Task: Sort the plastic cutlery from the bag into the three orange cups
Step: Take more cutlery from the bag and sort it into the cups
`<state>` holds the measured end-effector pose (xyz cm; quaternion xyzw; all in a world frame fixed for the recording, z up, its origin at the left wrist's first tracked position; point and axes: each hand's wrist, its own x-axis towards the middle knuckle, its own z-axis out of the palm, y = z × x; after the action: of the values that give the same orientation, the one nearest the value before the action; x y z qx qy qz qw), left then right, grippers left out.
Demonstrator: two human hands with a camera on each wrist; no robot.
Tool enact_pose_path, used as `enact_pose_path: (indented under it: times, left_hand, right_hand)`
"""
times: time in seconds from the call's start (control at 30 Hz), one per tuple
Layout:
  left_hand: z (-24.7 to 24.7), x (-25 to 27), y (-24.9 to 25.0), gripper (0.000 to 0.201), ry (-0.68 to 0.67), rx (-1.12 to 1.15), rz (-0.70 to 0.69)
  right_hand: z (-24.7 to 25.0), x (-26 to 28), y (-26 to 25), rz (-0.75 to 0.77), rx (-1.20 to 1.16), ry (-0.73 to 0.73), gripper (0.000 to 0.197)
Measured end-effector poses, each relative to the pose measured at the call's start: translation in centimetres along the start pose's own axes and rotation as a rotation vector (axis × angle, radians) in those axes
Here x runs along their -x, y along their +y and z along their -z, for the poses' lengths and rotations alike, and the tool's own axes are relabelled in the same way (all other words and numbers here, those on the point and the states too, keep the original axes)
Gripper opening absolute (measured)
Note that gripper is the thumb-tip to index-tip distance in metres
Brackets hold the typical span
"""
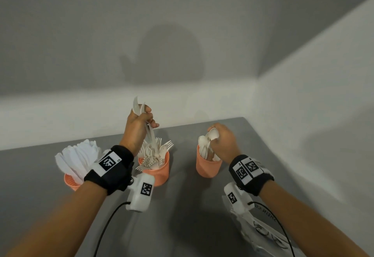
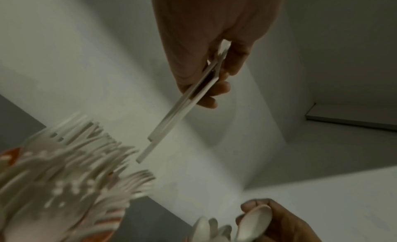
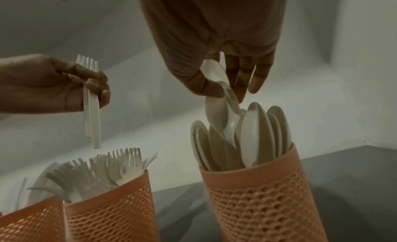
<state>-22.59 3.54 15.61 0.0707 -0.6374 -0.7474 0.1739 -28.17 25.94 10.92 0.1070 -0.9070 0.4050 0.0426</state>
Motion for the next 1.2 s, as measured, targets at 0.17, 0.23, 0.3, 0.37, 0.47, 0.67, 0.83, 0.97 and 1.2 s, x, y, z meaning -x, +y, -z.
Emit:
enact_pose_path:
  times: [0.17, 0.23, 0.3, 0.37, 0.47, 0.67, 0.83, 0.97, 1.2]
  left_hand:
    - [-0.9, 0.9, -2.1, 0.025, -0.015, -0.171, -0.022]
    - [-0.8, 1.1, -3.4, 0.023, -0.019, -0.246, -0.016]
    - [-0.4, 1.3, -4.5, 0.020, -0.033, -0.329, 0.007]
    - [0.2, 1.5, -5.5, 0.018, -0.044, -0.410, -0.015]
    - [1.1, 1.4, -6.4, 0.030, -0.046, -0.514, -0.108]
    - [1.3, 1.5, -7.5, 0.040, -0.121, -0.794, -0.296]
    - [0.6, 2.1, -7.8, 0.078, -0.250, -1.342, -0.173]
    - [0.0, 2.0, -7.5, 0.088, -0.298, -1.561, 0.017]
    - [0.0, 3.0, -7.8, 0.095, -0.263, -1.500, 0.027]
  right_hand:
    - [0.1, 0.6, -0.5, 0.113, 0.079, -0.034, 0.051]
    - [0.0, 0.5, -0.5, 0.158, 0.170, -0.084, 0.051]
    - [-0.2, 0.6, -0.1, 0.153, 0.279, -0.123, 0.048]
    - [-0.3, 0.7, 0.4, 0.139, 0.331, -0.134, 0.038]
    - [-0.3, 0.9, 0.6, 0.166, 0.349, -0.145, 0.034]
    - [-1.1, 0.5, 0.5, 0.148, 0.417, -0.186, 0.070]
    - [-2.8, 0.4, 1.9, 0.180, 0.589, -0.237, 0.094]
    - [-3.2, 0.4, 1.7, 0.128, 0.697, -0.309, 0.102]
    - [-2.8, 0.3, 1.0, 0.048, 0.682, -0.356, 0.058]
